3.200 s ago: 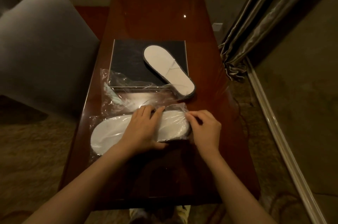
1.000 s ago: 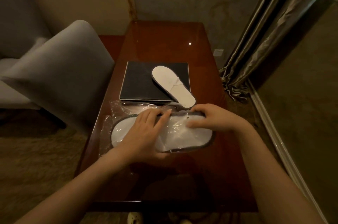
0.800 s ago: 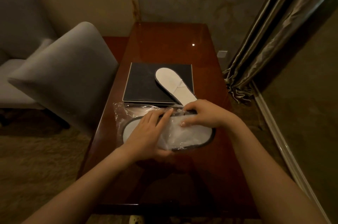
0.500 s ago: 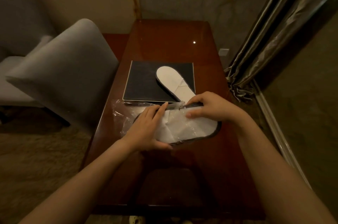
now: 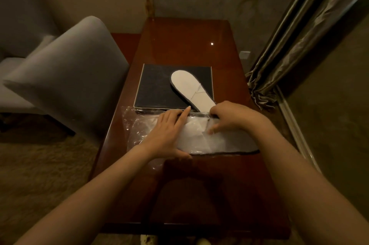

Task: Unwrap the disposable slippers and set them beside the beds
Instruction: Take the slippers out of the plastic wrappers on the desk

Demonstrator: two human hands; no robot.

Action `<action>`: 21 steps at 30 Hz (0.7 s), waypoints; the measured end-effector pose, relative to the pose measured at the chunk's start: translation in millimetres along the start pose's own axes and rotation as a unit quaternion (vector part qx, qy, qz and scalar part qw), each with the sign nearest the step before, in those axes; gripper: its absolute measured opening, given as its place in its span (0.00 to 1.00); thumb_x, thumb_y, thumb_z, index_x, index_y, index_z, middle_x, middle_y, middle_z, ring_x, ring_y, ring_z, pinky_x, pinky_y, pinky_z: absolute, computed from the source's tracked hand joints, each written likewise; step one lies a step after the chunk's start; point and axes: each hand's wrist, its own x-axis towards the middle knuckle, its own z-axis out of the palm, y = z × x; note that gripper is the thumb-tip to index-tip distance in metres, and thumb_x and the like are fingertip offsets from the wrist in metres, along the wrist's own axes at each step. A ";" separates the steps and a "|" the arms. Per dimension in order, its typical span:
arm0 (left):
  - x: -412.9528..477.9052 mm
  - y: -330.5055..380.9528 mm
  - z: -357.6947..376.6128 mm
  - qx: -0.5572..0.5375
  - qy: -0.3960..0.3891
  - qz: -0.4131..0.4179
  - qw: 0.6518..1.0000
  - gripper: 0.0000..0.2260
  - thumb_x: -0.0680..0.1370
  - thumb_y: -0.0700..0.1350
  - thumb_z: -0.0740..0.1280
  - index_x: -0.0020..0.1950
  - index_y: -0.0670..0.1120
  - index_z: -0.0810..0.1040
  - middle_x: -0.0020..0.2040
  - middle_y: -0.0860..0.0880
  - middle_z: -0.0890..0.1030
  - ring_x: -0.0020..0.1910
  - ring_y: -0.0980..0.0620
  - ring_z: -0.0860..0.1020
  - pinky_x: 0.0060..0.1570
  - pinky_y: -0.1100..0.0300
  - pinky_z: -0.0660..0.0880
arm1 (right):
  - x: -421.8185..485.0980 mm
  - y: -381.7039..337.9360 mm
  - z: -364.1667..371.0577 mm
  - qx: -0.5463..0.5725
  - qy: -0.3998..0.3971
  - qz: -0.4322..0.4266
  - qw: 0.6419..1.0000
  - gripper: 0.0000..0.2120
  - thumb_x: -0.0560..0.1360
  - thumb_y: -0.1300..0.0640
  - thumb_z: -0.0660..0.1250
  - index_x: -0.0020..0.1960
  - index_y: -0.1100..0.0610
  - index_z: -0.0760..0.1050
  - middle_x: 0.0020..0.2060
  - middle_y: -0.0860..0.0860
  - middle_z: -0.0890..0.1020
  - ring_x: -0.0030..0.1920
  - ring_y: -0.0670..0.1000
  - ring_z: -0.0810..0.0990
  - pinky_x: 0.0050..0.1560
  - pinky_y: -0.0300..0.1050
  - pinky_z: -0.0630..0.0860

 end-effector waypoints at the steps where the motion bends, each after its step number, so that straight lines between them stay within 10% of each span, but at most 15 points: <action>1: 1.3 -0.6 -0.3 -0.008 -0.001 -0.005 1.000 0.59 0.59 0.72 0.67 0.77 0.49 0.40 0.71 0.46 0.60 0.68 0.47 0.59 0.71 0.52 0.57 | 1.3 -3.6 -0.8 -0.004 0.018 -0.007 1.000 0.10 0.71 0.46 0.69 0.42 0.51 0.73 0.35 0.47 0.74 0.35 0.46 0.72 0.31 0.39 0.66; 10: -20.9 -43.8 17.9 -0.066 -0.058 -0.125 0.988 0.57 0.61 0.67 0.71 0.78 0.46 0.44 0.72 0.42 0.60 0.71 0.43 0.60 0.70 0.48 0.59 | -37.9 21.7 -44.0 0.072 0.149 0.005 0.986 0.14 0.70 0.44 0.69 0.50 0.51 0.77 0.41 0.46 0.79 0.41 0.46 0.78 0.44 0.49 0.79; 14: -19.8 -38.1 29.8 -0.071 -0.141 -0.139 0.978 0.63 0.53 0.81 0.55 0.78 0.48 0.40 0.75 0.44 0.55 0.74 0.45 0.55 0.72 0.47 0.54 | -38.1 30.9 -42.8 0.146 0.218 0.024 0.965 0.12 0.71 0.45 0.68 0.48 0.52 0.75 0.38 0.45 0.77 0.39 0.45 0.76 0.35 0.40 0.71; 21: 3.2 -25.7 31.2 -0.092 -0.218 -0.153 0.960 0.63 0.50 0.81 0.54 0.78 0.51 0.41 0.79 0.48 0.44 0.77 0.45 0.43 0.73 0.41 0.43 | -8.7 48.2 -12.5 0.343 0.316 0.103 0.878 0.16 0.71 0.48 0.70 0.51 0.60 0.79 0.45 0.56 0.82 0.44 0.56 0.80 0.46 0.52 0.77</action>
